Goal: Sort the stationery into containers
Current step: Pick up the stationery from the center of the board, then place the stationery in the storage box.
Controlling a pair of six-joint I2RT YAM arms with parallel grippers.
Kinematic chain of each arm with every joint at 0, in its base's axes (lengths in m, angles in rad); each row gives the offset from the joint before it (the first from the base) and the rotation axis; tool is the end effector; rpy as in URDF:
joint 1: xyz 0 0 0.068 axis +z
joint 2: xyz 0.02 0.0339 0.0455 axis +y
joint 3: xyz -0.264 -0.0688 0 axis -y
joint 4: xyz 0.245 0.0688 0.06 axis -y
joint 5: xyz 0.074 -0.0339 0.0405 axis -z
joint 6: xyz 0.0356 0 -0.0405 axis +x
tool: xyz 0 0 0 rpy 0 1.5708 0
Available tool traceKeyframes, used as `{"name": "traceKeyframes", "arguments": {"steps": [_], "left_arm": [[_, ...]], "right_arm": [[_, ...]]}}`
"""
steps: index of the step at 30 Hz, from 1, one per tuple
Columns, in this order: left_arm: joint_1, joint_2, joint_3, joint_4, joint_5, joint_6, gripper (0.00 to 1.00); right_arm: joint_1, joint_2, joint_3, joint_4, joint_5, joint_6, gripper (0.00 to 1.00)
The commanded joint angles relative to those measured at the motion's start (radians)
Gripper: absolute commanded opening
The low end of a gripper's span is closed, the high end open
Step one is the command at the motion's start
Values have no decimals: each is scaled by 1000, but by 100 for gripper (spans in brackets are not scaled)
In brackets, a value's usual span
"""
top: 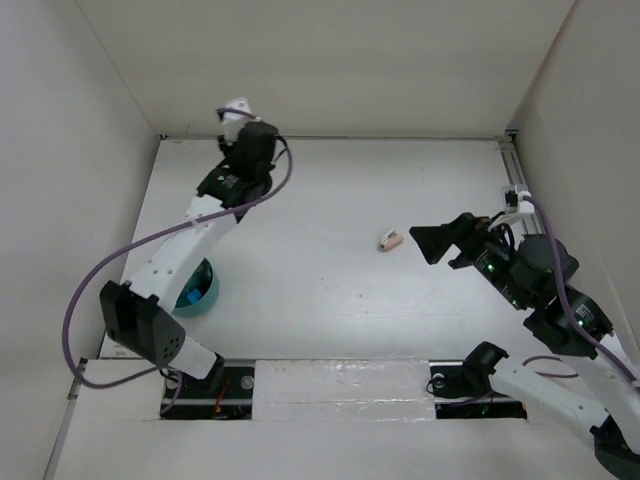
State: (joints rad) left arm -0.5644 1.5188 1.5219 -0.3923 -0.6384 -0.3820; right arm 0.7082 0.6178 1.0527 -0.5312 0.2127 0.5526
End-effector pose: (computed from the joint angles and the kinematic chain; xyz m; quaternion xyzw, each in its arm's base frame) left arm 0.3037 -0.1672 0.3990 -0.1023 0.8012 -0.0091 0.5895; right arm 0.0884 0.0658 0.4136 0.0139 0.7395 0.3306 0.5863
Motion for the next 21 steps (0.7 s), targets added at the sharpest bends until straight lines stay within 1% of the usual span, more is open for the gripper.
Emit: {"name": "traceKeyframes", "arguments": {"steps": [1,2,3,5,6,7,9,10,11,12,13,14,15,16,17,18,19,20,21], "left_arm": [[93,-112,-72,41,-175,-87,0],[106,-132,-72,41,-200,-107,0],[115,-175,-86,41,-281,-142,0],[115,-221,-108,50,-383,-170,0],[115,-244,-126,50,-461,-181,0],[124,-285,-137,50,-489,-181,0],[144,-319,-160,36,-517,-195,0],[176,-345,-169,24,-539,-195,0],[202,-359,-184,11,-540,-205,0],[231,-373,-193,1,-511,-205,0],[259,-388,-204,1,-462,-205,0],[290,-437,-244,13,-443,-205,0],[290,-466,-268,80,-431,-180,0],[290,-491,-285,101,-414,-141,0],[290,-506,-286,101,-414,-141,0],[290,-506,-269,74,-414,-158,0],[290,-506,-247,-19,-414,-181,0],[290,-506,-226,-69,-432,-228,0],[290,-493,-192,-112,-432,-244,0]], "right_arm": [[-10,29,-45,98,-85,-16,99],[-10,54,-57,140,-116,-4,99],[-10,66,-71,166,-186,-3,99],[-10,86,-117,226,-249,9,99],[-10,100,-129,276,-294,21,99],[-10,100,-140,299,-312,21,99],[-10,126,-160,345,-335,30,99],[-10,126,-160,358,-351,30,99],[-1,138,-169,373,-363,30,99],[-1,138,-186,394,-381,30,99],[-1,170,-197,461,-410,17,99],[-1,187,-209,508,-491,17,99],[-1,210,-220,551,-533,17,99],[8,262,-220,619,-574,17,98],[8,289,-220,658,-645,17,98],[32,312,-220,695,-667,17,96],[43,348,-232,732,-682,17,95],[57,365,-232,819,-696,17,95],[77,382,-241,859,-720,17,95]]}}
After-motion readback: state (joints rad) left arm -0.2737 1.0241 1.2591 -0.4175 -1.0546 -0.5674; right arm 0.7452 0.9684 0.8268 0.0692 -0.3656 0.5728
